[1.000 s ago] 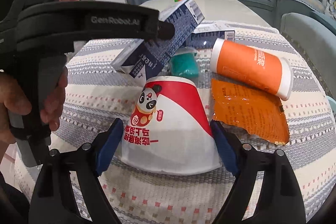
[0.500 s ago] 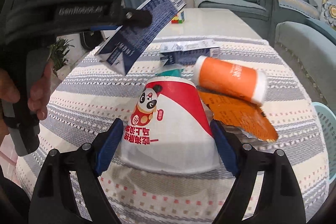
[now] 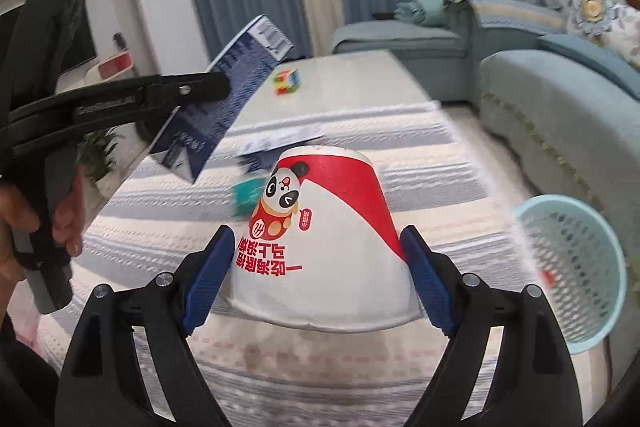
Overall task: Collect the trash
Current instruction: 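Carry the panda cup and milk carton over the blue basket and open both tools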
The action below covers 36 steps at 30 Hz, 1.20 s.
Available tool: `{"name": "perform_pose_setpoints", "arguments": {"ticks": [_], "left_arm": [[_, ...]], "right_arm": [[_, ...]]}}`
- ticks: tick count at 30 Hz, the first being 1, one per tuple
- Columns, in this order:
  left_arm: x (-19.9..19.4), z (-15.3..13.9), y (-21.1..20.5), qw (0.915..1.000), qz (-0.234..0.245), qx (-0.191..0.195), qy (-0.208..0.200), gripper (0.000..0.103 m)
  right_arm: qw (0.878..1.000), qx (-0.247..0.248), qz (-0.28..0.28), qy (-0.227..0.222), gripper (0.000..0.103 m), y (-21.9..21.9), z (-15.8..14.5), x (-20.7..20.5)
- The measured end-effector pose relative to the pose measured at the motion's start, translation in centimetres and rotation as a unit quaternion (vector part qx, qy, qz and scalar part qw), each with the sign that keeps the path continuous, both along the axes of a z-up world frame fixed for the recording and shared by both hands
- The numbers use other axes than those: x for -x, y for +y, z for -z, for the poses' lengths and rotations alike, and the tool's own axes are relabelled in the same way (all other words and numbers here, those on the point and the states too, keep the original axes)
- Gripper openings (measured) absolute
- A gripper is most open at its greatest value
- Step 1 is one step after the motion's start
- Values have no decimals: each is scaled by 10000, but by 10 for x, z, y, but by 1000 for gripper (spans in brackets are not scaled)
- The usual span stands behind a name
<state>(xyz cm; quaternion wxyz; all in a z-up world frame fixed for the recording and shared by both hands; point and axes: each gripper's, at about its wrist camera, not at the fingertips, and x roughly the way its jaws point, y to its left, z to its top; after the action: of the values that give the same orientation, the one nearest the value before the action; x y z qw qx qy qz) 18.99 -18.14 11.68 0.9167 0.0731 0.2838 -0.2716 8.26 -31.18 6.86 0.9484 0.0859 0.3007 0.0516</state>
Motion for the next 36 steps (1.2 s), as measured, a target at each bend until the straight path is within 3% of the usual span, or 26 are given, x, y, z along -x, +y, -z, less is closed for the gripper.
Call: {"name": "perform_pose_setpoints", "arguments": {"ticks": [4,12,18,21,24,30,36], "left_arm": [[20,-4,-37,9984,518,227,-89,52],[45,19,-83,9959,896,37,-104,52],[58,38,-113,9937,1103,-170,-99,52],[66,50,-137,9912,1271,-341,-138,52],[69,62,-158,9912,1312,-175,8,52],[71,74,-191,9939,910,613,143,52],[70,89,-230,9940,917,569,199,52]], "right_arm": [[9995,-155,270,-37,80,-41,-5,12],[9969,-304,713,-90,80,-106,-6,43],[9948,-95,999,-147,80,-143,3,57],[9926,315,1122,-330,81,-158,8,63],[9896,633,1223,-408,80,-170,13,63],[9865,465,1544,-269,80,-211,26,61],[9787,697,1925,-179,80,-238,36,56]]}}
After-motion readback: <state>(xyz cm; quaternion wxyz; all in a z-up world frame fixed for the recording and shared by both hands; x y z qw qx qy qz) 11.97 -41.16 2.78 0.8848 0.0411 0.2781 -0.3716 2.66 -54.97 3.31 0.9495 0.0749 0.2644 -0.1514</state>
